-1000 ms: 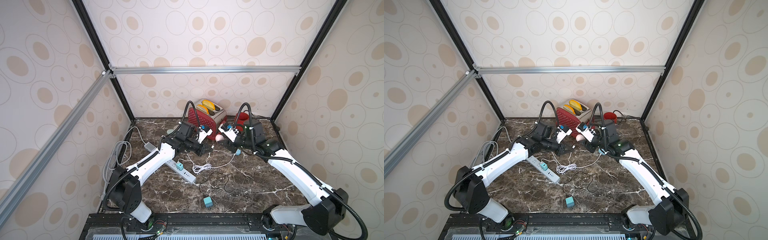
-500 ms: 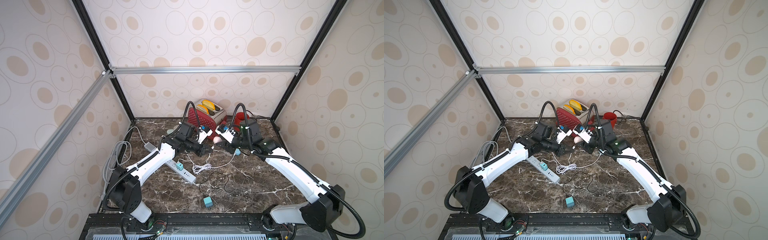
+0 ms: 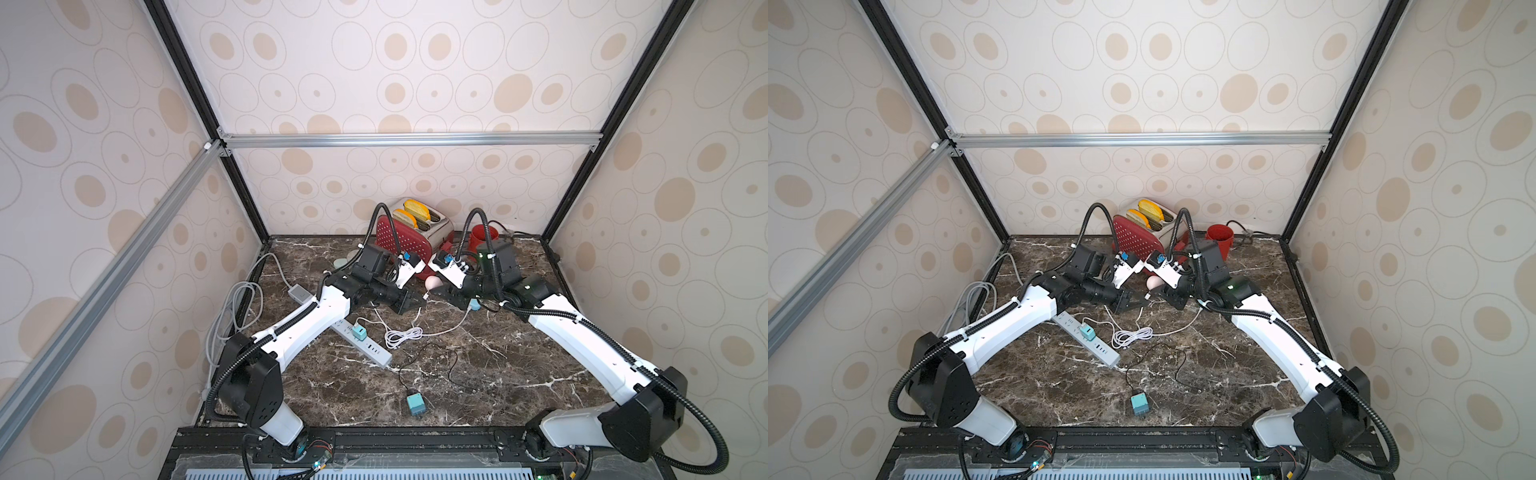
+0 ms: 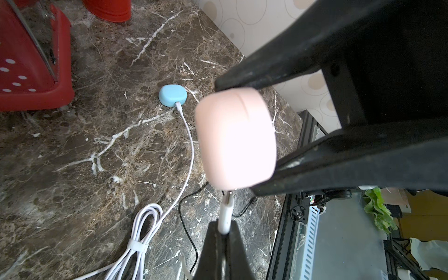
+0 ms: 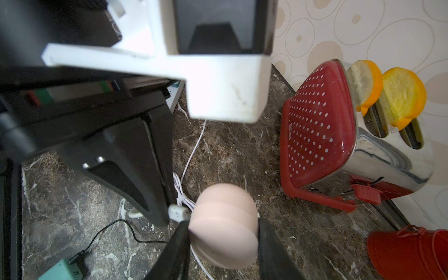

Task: Charge the bluetooth headset
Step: Insert the charging cable into the bluetooth headset.

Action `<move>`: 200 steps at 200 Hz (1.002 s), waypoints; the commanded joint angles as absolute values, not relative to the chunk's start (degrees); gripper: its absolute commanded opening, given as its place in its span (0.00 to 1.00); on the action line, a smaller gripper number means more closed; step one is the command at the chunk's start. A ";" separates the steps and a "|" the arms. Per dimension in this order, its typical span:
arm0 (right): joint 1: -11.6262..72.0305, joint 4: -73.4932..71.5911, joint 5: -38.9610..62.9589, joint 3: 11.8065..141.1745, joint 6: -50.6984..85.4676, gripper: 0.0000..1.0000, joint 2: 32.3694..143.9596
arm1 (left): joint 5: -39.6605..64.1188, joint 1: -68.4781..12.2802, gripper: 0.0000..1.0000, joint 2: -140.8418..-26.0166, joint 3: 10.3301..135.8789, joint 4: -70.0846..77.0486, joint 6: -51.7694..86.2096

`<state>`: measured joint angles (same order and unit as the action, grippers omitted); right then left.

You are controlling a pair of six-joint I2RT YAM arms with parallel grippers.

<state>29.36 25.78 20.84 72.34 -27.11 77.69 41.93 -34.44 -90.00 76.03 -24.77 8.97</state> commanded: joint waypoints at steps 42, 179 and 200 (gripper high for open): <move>30.21 27.61 21.88 74.53 -28.61 0.19 78.15 | 37.76 -34.72 0.00 -90.19 79.86 -27.89 7.56; 30.46 25.79 20.26 74.37 -27.26 0.19 78.09 | 40.65 -34.86 0.00 -90.66 80.81 -27.75 7.55; 30.49 24.18 17.59 73.77 -26.46 0.19 77.89 | 40.28 -34.84 0.00 -90.34 80.73 -28.03 7.56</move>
